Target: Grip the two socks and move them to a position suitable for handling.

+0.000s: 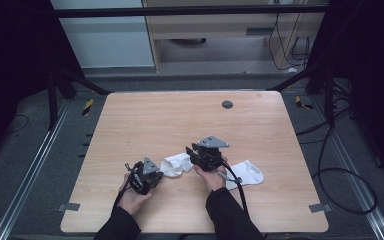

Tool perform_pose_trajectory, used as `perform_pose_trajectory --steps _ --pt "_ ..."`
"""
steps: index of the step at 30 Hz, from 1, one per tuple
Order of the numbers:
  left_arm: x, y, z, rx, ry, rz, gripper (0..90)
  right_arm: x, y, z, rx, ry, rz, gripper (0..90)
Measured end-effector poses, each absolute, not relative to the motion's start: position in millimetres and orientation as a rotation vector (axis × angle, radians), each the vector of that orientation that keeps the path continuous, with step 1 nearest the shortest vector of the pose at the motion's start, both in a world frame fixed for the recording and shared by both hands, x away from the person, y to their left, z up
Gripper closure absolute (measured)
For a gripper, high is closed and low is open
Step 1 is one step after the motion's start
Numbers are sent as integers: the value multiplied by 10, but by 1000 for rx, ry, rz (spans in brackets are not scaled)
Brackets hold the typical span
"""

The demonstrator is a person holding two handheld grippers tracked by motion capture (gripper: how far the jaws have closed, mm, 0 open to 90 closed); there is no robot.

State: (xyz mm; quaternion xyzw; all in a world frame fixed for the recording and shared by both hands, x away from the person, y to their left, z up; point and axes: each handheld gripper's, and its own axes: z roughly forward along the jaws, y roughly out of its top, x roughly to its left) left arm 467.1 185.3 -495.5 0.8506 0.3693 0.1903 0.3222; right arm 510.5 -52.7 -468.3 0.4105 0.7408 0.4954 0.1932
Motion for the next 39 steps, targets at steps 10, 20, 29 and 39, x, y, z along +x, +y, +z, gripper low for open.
perform_pose_trajectory --steps 10,20,29,39 --pt "4688 1850 -4954 2232 974 505 891 5011 -451 -4875 1060 2288 1314 648" --pt "4698 1853 -4952 2232 981 499 892 5033 -314 -5045 1030 2385 1223 741" --pt "4700 1872 -4943 2227 987 489 892 5003 -375 -4960 1076 2390 1281 868" --pt "4648 1994 -4846 2217 950 447 892 4928 -573 -4702 1137 2304 1396 865"
